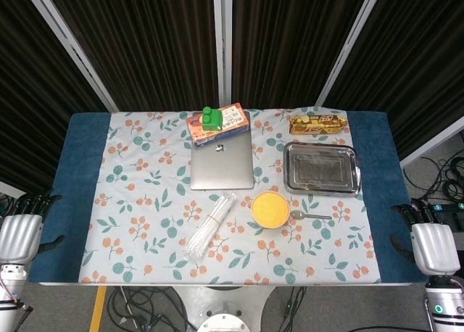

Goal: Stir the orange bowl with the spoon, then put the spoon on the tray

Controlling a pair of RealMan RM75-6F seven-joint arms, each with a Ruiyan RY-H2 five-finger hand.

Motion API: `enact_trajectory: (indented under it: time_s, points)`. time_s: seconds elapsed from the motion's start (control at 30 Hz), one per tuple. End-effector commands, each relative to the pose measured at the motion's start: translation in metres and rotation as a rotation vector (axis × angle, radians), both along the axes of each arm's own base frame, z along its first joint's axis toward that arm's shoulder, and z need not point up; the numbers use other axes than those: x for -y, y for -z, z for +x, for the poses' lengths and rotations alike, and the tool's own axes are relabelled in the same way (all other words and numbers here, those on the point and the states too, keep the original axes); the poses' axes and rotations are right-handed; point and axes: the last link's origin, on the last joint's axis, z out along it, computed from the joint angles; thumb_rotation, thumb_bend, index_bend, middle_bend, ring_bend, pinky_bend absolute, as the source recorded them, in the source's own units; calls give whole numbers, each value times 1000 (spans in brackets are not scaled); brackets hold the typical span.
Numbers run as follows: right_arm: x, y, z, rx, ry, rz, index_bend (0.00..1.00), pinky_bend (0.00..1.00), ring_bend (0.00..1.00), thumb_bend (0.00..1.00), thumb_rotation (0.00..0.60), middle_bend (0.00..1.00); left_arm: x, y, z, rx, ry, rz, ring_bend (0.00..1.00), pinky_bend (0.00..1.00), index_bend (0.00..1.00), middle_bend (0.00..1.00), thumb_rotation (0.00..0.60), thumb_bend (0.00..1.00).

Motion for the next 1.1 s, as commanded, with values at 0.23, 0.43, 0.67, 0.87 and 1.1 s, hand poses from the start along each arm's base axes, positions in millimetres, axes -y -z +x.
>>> enact_trajectory:
  time_s: [0.23, 0.43, 0.67, 0.87, 1.1]
  points:
    - [-2, 0, 0, 9, -3, 5, 276, 206, 147, 248, 600, 324, 6, 1, 0, 5, 2, 16, 149, 137, 259, 223, 600, 0]
    - [-3, 0, 0, 11, -9, 7, 275, 206, 182, 248, 600, 372, 7, 1, 0, 9, 3, 14, 149, 137, 259, 224, 600, 0]
    - [7, 11, 8, 1, -32, 47, 276, 291, 276, 250, 600, 460, 6, 3, -2, 15, -2, 3, 149, 137, 259, 224, 600, 0]
    - [38, 33, 22, -47, -53, 105, 303, 731, 599, 232, 600, 653, 5, 6, -3, 26, -4, -5, 149, 137, 259, 223, 600, 0]
    - [80, 80, 35, -90, -46, 248, 367, 998, 933, 214, 600, 898, 5, 8, -6, 30, -13, -17, 149, 137, 259, 224, 600, 0]
